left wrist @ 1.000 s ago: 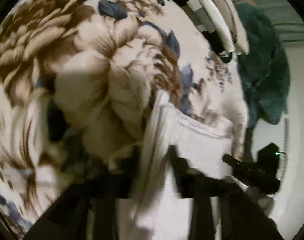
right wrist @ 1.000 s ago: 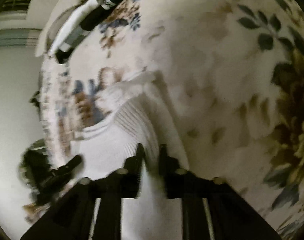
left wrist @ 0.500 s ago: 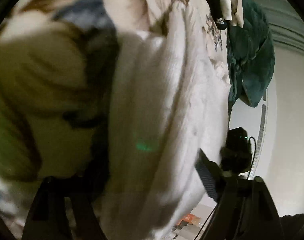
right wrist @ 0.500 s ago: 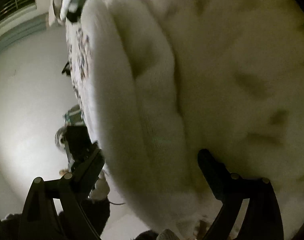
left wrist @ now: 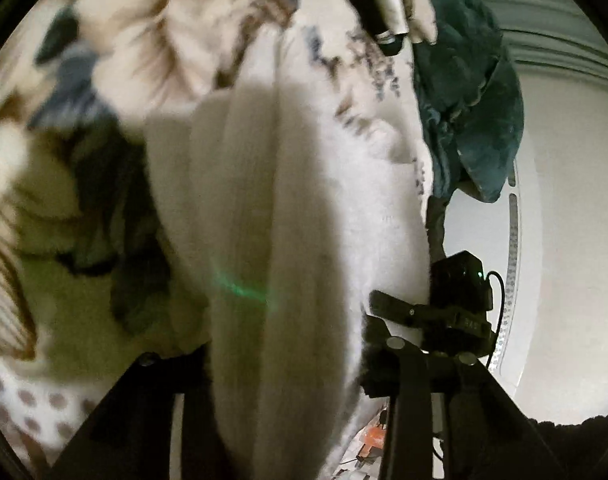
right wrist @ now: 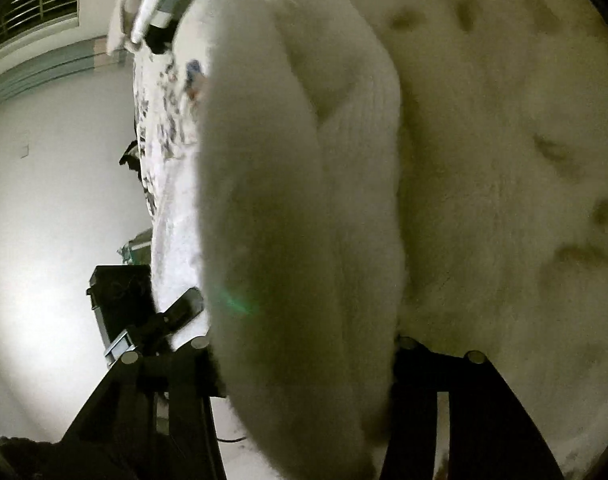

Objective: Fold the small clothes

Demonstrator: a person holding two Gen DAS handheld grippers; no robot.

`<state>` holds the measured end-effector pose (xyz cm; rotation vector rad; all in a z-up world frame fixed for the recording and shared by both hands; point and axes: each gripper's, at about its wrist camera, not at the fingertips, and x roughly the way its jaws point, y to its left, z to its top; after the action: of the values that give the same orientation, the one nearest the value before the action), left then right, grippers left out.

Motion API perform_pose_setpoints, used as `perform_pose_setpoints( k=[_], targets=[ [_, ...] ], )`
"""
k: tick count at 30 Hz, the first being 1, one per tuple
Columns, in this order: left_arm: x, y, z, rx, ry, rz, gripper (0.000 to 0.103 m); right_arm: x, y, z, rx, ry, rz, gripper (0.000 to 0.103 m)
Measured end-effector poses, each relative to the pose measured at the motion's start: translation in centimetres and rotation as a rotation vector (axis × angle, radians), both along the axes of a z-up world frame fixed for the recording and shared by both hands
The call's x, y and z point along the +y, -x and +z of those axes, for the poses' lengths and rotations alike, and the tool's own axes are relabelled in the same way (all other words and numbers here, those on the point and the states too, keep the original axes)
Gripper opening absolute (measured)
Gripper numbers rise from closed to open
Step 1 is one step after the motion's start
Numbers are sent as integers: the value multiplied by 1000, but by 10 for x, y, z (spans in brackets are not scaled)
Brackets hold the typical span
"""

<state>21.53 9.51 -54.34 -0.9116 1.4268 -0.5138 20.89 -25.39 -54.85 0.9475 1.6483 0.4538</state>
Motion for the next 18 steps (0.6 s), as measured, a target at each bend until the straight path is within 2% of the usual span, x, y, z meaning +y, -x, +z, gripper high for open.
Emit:
perform_pose_setpoints(
  k=[5, 9, 13, 18],
  targets=[
    [8, -25, 45, -41, 19, -23, 33, 2, -15, 64, -67, 18, -40, 49],
    [10, -74, 101, -107, 13, -57, 33, 3, -53, 127, -145, 44, -57, 49],
    [13, -140, 155, -196, -1, -53, 33, 4, -123, 182, -237, 48, -90, 49],
    [17, -265, 215, -328, -27, -12, 33, 19, -241, 236, -399, 52, -126, 49]
  ],
)
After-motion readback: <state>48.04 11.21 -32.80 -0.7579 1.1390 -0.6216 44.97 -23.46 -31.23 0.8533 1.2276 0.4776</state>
